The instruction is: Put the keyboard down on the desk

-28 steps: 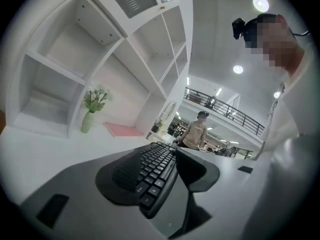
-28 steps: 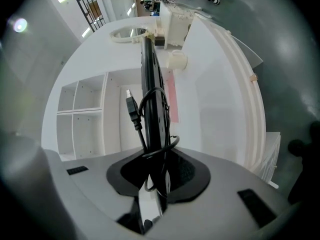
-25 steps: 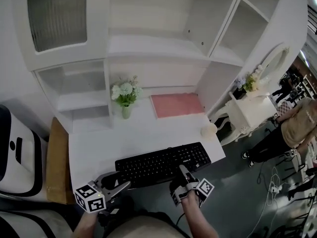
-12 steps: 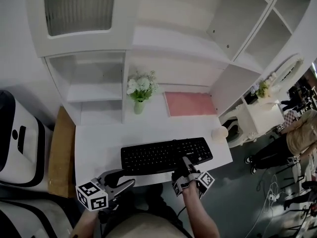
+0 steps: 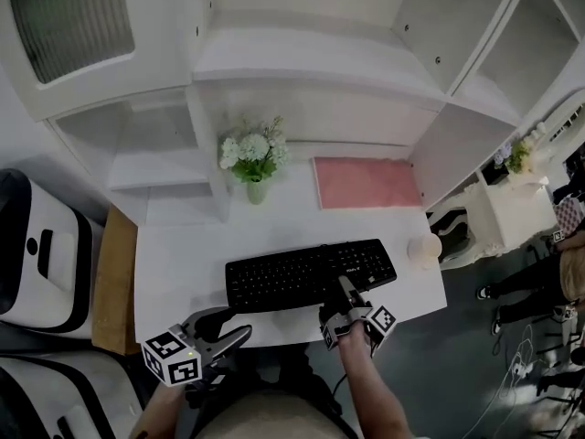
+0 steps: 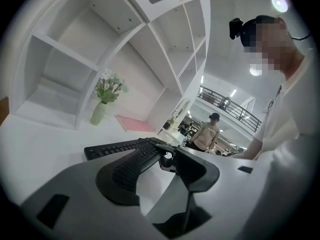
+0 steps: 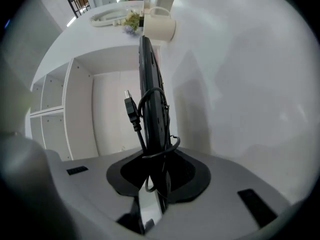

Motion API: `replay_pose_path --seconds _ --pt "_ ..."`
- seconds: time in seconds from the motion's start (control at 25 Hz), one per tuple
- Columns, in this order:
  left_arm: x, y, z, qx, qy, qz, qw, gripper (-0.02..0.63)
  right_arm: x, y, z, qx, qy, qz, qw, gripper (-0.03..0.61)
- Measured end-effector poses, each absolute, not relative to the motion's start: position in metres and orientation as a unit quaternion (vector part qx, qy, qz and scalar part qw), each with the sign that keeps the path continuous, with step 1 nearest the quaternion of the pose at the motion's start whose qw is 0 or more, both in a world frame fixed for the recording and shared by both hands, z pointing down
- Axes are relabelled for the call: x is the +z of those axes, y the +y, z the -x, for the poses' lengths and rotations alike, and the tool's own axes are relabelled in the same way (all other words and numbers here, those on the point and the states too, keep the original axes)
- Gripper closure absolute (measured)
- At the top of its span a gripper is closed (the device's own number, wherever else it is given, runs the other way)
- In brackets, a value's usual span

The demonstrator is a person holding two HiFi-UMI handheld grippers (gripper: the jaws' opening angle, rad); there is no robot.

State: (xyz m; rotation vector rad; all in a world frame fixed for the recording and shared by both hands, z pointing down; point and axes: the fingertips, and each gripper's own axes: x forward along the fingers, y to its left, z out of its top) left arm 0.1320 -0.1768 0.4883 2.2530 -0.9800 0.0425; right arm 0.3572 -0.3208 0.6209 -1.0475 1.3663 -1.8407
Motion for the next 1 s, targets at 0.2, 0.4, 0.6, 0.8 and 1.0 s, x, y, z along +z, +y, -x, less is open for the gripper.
replay_pose_path --seconds 0.2,0.4,0.6,0.8,1.0 --pt "0.492 -0.198 -0.144 0.014 -0.403 -0.844 0.354 0.39 0.636 -0.344 -0.361 -0.713 0.505 0.377 0.308 0.479" --pt "0.496 -0.2 -0.157 0.027 -0.415 -0.834 0.362 0.397 0.646 -0.358 -0.364 -0.725 0.489 0.379 0.303 0.479" --pt "0.487 -0.219 -0.143 0.006 -0.436 -0.829 0.35 0.403 0.643 -0.383 -0.364 -0.72 0.49 0.388 0.301 0.479" --pt "0.49 -0.216 -0.119 -0.01 -0.457 -0.817 0.35 0.411 0.644 -0.39 -0.358 -0.71 0.499 0.398 0.296 0.477" --pt "0.496 -0.201 -0.104 -0.023 -0.448 -0.818 0.36 0.414 0.651 -0.39 -0.35 -0.698 0.511 0.412 0.285 0.479"
